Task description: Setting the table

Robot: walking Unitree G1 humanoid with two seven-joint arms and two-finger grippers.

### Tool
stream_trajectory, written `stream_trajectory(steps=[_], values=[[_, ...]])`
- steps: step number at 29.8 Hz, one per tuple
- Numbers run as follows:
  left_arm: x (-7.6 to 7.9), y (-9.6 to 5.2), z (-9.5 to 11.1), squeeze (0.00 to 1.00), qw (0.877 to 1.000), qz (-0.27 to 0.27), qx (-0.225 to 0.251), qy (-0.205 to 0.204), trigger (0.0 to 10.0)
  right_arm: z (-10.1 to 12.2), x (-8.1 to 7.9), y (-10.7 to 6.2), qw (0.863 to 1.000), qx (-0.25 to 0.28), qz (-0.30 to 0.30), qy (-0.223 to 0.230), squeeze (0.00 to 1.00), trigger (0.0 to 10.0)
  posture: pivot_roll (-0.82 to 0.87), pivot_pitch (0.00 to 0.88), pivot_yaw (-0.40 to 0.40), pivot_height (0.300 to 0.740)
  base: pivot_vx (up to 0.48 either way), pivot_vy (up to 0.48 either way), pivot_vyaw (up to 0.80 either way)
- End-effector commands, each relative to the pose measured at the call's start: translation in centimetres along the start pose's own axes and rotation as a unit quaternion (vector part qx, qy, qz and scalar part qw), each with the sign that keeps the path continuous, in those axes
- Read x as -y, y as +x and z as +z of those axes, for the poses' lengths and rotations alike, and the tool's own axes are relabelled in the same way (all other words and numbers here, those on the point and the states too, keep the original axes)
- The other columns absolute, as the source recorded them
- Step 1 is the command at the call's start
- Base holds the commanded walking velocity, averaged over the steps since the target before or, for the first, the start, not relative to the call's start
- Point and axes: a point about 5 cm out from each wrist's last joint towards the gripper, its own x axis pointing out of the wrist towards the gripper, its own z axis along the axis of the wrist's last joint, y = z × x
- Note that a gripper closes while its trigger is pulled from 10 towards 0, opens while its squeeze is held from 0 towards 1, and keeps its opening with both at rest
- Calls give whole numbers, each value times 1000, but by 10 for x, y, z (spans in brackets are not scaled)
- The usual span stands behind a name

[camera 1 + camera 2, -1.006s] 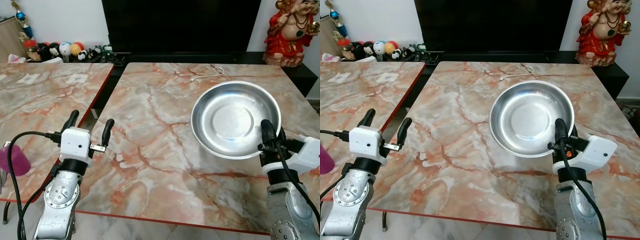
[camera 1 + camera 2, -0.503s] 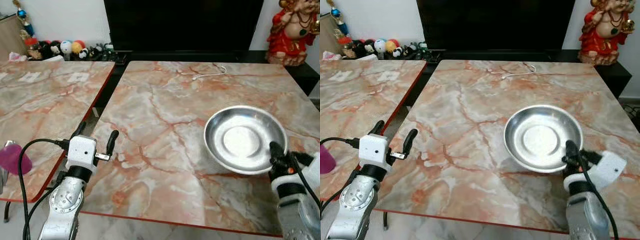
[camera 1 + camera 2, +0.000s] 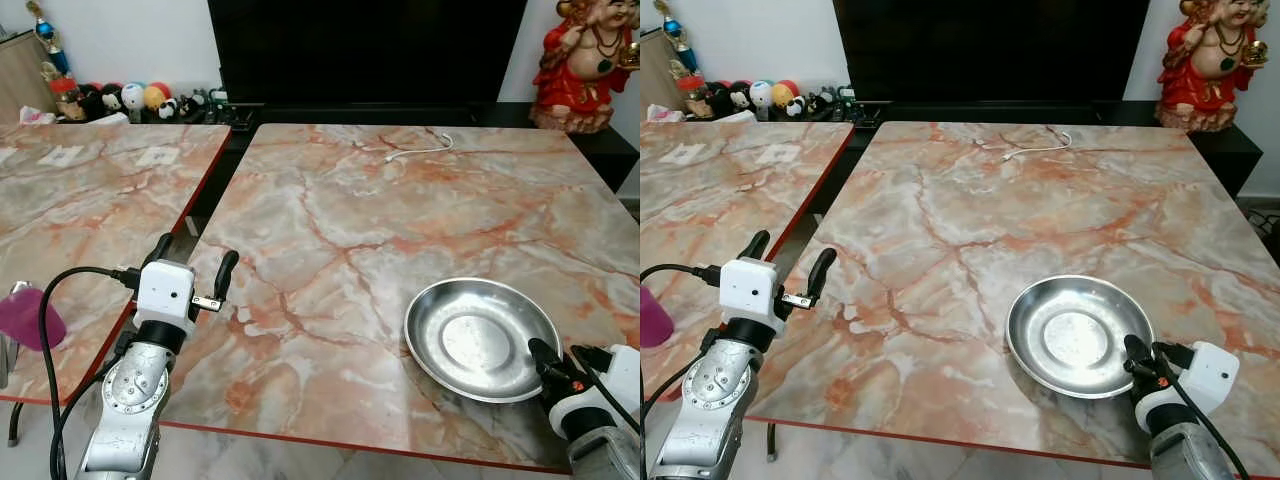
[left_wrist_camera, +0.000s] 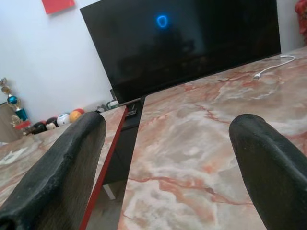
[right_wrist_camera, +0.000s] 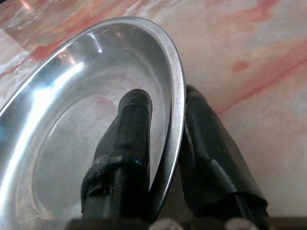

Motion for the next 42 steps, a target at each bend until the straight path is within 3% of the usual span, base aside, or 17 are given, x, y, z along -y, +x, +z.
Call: stream_trajectory(steps=[1, 8, 9, 10, 11, 17, 20, 25, 26, 27, 28, 29, 30, 33, 35, 38, 42], values=[[-5, 0, 0, 0, 1000, 14, -2, -5, 10000, -6, 4, 2, 1000, -17, -15, -7, 0, 10000, 18, 0, 28, 740, 0, 0, 0], [-3, 3, 3, 0, 1000, 9, 7, -3, 10000, -10, -10, 1, 999, -17, 31, 14, 0, 10000, 25, 0, 24, 740, 0, 0, 0], [-3, 2, 2, 0, 1000, 9, 7, -3, 10000, -9, -10, 0, 999, -10, 39, 27, 102, 10000, 25, 0, 24, 740, 0, 0, 0], [-3, 2, 2, 0, 1000, 9, 7, -3, 10000, -9, -10, 0, 999, -10, 39, 27, 102, 10000, 25, 0, 24, 740, 0, 0, 0], [-3, 2, 2, 0, 1000, 9, 6, -3, 10000, -9, -8, -1, 999, -10, 29, 25, 1000, 10000, 25, 0, 24, 740, 0, 0, 0], [-2, 3, 3, 0, 1000, 7, 9, -4, 10000, -10, -7, -2, 1000, -14, 20, 12, 1000, 10000, 19, 0, 24, 740, 0, 0, 0], [-1, 3, 3, 0, 1000, 7, 9, -4, 10000, -9, -1, -2, 1000, -21, -16, -15, 1000, 10000, 15, 0, 25, 740, 0, 0, 0], [0, 4, 3, 0, 1000, 4, 10, -6, 10000, -1, -1, -3, 999, -4, -38, -13, 1000, 10000, 13, 0, 24, 740, 0, 0, 0], [0, 5, 4, 0, 1000, 5, 12, -7, 10000, 0, -3, -3, 999, -3, -40, -17, 710, 10000, 13, 0, 24, 740, 0, 0, 0], [1, 5, 4, 0, 1000, 5, 12, -8, 10000, 1, -2, -3, 997, -7, -55, -49, 502, 10000, 13, 0, 24, 740, 0, 0, 0], [1, 5, 4, 0, 1000, 5, 13, -8, 10000, 3, -2, -3, 996, -4, -62, -62, 0, 10000, 9, 0, 22, 740, 0, 0, 0], [1, 5, 4, 0, 1000, 5, 13, -8, 10000, 3, -2, -3, 996, -4, -62, -62, 0, 10000, 9, 0, 22, 740, 0, 0, 0], [2, 5, 4, 0, 1000, 2, 13, -10, 10000, 10, -5, -4, 993, 25, -75, -90, 0, 10000, 9, 0, 22, 740, 0, 0, 0], [4, 4, 4, 0, 1000, -2, 13, -12, 10000, 23, -9, -5, 986, 82, -87, -116, 0, 10000, 10, 0, 20, 740, 0, 0, 0], [7, 2, 0, 0, 1000, 3, 2, -23, 10000, 30, -15, -7, 976, 154, -98, -115, 0, 10000, -3, 0, 19, 740, 0, 0, 0], [11, 4, -1, 0, 1000, 7, -3, -30, 10000, 26, -31, -7, 970, 179, -62, -153, 0, 10000, 11, 0, 15, 740, 0, 0, 0], [14, 4, -2, 0, 1000, 6, -3, -30, 10000, 22, -51, -3, 969, 181, -8, -167, 0, 10000, -5, 0, 17, 740, 0, 0, 0]])
